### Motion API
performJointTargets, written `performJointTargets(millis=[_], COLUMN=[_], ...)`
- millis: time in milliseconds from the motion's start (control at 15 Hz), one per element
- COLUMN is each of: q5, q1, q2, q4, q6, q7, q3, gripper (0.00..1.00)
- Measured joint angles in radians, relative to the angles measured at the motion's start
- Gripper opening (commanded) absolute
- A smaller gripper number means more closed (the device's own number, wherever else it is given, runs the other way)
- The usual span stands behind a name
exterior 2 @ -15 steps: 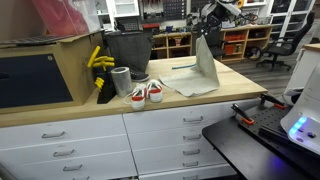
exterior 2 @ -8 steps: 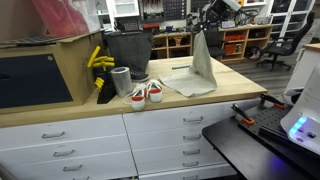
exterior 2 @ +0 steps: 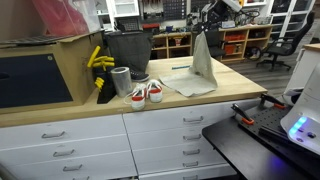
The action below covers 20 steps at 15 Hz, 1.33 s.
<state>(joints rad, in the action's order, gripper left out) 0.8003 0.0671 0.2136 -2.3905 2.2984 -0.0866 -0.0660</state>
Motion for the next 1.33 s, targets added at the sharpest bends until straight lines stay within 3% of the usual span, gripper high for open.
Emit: performJointTargets(millis=[600, 1000, 1333], q5=[0.031, 0.200, 0.289], q1=[0.001, -0.040, -0.044], q2=[-0.048, -0.194, -0.302], q4=[-0.044, -0.095, -0.073], q6=[0.034, 0.208, 0.284], q7=[0.020, 0.129, 0.187], q3=[-0.008, 0.031, 0.039], gripper=[0.01, 0.01, 0.01])
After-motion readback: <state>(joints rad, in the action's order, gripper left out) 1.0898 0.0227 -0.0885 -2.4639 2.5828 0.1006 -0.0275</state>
